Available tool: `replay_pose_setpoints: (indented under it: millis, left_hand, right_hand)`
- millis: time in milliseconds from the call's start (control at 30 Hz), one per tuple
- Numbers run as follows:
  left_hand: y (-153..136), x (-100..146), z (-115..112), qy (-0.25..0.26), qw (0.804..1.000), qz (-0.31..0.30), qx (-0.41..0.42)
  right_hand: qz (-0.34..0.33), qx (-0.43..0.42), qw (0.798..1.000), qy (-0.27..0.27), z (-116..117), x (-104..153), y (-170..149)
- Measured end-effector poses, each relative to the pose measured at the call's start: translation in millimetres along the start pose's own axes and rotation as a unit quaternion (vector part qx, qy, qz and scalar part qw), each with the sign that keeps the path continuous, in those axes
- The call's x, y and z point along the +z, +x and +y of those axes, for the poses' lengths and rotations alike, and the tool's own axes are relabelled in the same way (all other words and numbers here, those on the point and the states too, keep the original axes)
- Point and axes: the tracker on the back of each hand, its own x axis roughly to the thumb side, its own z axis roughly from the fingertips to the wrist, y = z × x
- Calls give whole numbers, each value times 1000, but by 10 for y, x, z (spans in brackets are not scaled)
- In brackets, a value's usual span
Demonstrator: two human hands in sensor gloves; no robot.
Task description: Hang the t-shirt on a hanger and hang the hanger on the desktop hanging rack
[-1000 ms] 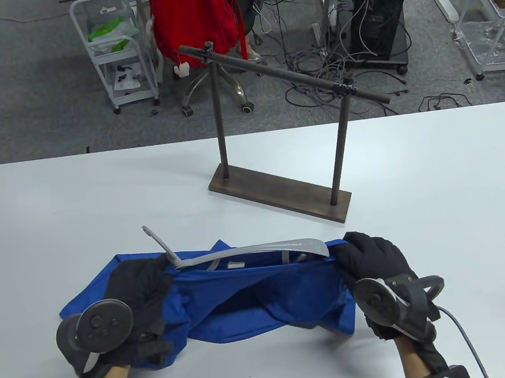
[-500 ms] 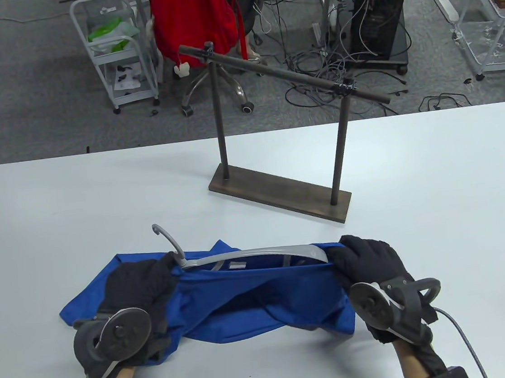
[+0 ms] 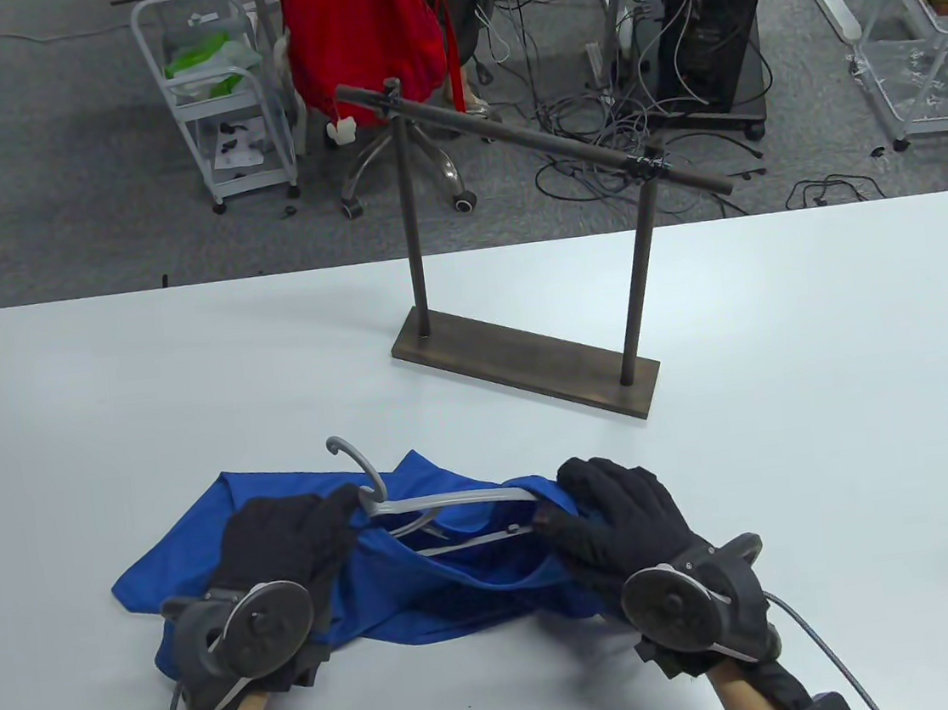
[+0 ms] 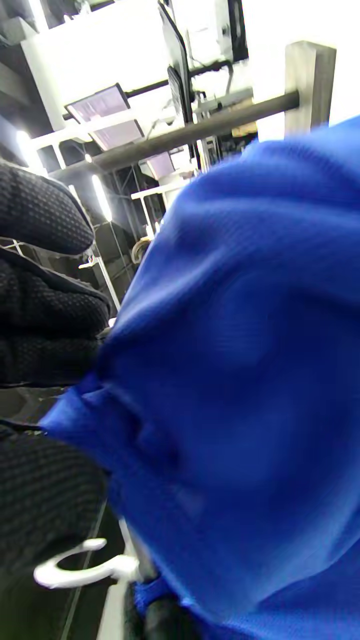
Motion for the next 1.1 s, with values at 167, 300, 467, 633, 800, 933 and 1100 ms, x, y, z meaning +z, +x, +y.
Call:
replay_pose_setpoints:
  millis: [167, 300, 467, 633, 800, 933, 1100]
  left_hand:
    - [9, -4, 1, -4, 1000, 0, 0]
    - [51, 11, 10, -5, 1000, -8, 8]
    - [179, 55, 8, -7, 999, -32, 16]
    - [340, 93, -24, -20, 998, -51, 13]
    - [432, 130, -74, -34, 997, -67, 11]
    - [420, 123, -92, -44, 997, -62, 21]
    - [324, 64, -95, -59, 997, -43, 26]
  right_hand:
    - [42, -54, 997, -47, -92, 5, -127]
    - [70, 83, 992, 67, 38, -42, -178]
    - [53, 107, 991, 62, 140, -51, -114]
    - [21, 86, 995, 46, 158, -25, 56]
    - [-1, 87, 996, 32, 220, -8, 173]
    - [1, 75, 997, 10, 210, -3, 164]
    - [13, 63, 998, -18, 150, -11, 91]
